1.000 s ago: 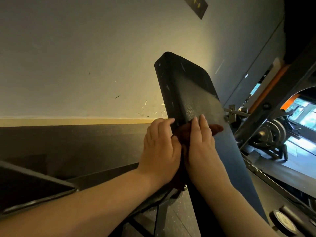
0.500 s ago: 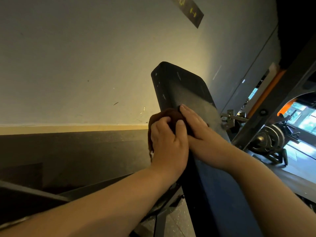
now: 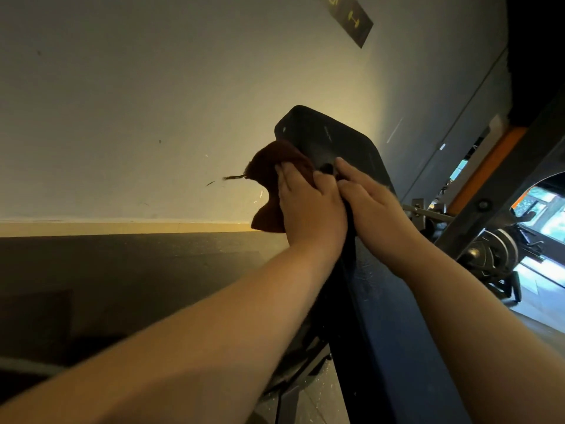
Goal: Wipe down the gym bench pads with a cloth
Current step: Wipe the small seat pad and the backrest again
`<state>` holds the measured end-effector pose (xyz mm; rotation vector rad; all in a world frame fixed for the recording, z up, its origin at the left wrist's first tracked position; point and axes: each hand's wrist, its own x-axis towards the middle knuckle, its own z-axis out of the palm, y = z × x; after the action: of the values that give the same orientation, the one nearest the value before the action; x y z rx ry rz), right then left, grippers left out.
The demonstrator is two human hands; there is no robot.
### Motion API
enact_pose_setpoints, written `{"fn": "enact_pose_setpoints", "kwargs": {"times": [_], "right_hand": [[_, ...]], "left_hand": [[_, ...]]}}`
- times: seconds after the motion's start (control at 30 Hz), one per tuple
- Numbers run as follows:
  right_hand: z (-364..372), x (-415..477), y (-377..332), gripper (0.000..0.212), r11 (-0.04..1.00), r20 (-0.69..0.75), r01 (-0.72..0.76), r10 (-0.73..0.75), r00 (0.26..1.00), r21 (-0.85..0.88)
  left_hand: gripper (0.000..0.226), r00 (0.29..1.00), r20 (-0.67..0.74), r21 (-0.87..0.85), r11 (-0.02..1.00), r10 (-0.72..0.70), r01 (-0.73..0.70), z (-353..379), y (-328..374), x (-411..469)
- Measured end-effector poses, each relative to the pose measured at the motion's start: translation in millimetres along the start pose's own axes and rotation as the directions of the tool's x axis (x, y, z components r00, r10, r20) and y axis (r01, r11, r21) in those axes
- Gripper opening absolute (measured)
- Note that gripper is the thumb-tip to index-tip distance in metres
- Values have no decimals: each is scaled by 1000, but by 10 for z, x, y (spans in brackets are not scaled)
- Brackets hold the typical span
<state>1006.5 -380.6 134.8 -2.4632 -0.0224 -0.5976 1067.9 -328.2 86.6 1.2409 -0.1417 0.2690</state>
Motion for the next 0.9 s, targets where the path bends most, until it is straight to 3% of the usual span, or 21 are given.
{"fn": "enact_pose_setpoints", "kwargs": {"times": [0.1, 0.17, 0.27, 0.47, 0.6, 0.77, 0.9], "right_hand": [[-18, 131, -48, 48, 999, 108, -18, 22, 994, -38], [-6, 208, -93, 49, 999, 150, -43, 39, 988, 23], [-17, 232, -74, 52, 989, 139, -102, 87, 986, 109], [-23, 170, 27, 46, 977, 104, -79, 60, 993, 196], [15, 154, 54, 44, 955, 102, -82, 55, 993, 286], [13, 181, 175, 35, 935, 75, -97, 75, 994, 340], [-6, 170, 164, 37, 951, 57, -55, 39, 998, 303]], "left_hand": [[56, 995, 64, -30, 997, 77, -75, -64, -190, -617], [59, 988, 136, -37, 997, 75, -70, -133, -257, -862], [57, 994, 95, -30, 998, 57, -54, -77, -219, -443], [65, 1000, 24, 71, 997, 13, -15, 20, 211, 811], [59, 997, 6, 23, 997, 75, -75, 39, 72, 554], [55, 983, 101, -45, 987, 156, -152, -107, -244, -344], [61, 993, 83, 90, 992, 84, -91, -64, 78, 393]]}}
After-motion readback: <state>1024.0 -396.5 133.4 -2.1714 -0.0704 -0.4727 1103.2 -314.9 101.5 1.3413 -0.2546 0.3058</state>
